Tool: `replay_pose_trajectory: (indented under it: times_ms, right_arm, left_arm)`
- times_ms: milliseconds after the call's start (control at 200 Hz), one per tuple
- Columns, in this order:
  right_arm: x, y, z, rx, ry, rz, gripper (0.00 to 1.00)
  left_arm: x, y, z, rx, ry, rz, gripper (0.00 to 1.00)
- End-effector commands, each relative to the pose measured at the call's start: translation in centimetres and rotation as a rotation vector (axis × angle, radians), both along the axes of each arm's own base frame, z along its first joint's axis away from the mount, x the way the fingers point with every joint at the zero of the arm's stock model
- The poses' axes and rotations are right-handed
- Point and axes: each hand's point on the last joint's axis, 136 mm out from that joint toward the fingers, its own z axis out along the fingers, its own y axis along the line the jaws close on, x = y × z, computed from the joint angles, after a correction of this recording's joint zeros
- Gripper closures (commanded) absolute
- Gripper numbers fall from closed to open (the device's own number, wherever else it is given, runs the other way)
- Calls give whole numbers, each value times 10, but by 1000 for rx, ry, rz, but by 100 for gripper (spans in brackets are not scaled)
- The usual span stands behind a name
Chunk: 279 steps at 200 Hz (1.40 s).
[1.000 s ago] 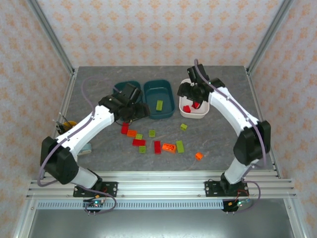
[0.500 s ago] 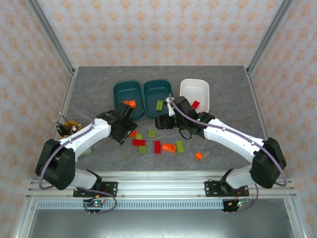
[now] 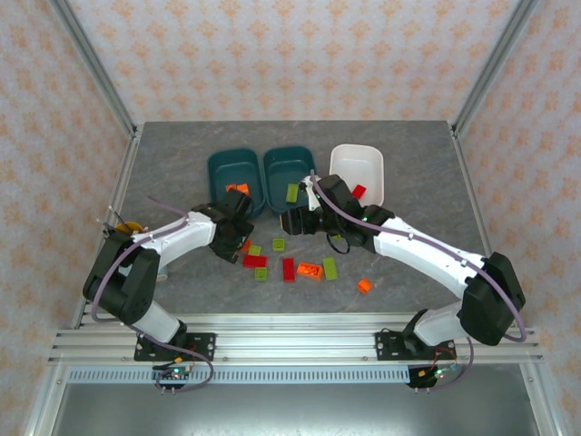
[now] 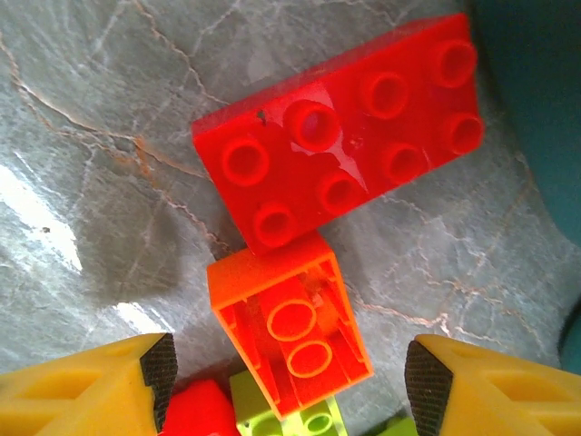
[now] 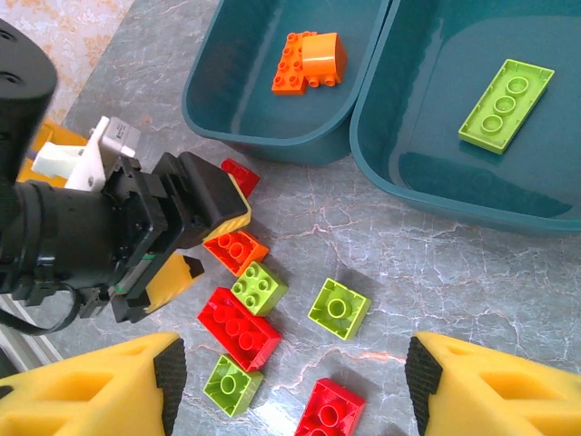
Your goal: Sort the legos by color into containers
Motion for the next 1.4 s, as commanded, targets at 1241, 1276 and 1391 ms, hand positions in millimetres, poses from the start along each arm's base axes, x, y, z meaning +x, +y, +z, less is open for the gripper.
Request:
replay_pose_trajectory:
  times_ms: [1241,1276,1391]
  right_arm:
    - [40,11,72,183,-121,-160,33]
    - [42,10,72,186,-118,-166,33]
    - [43,11,68,189,-106,-178,33]
  left_arm:
    - [102,20,89,147,-12,-258,67]
    - [108,17,84,131,5,-260,67]
    - [124,8,64,73,35,-231,67]
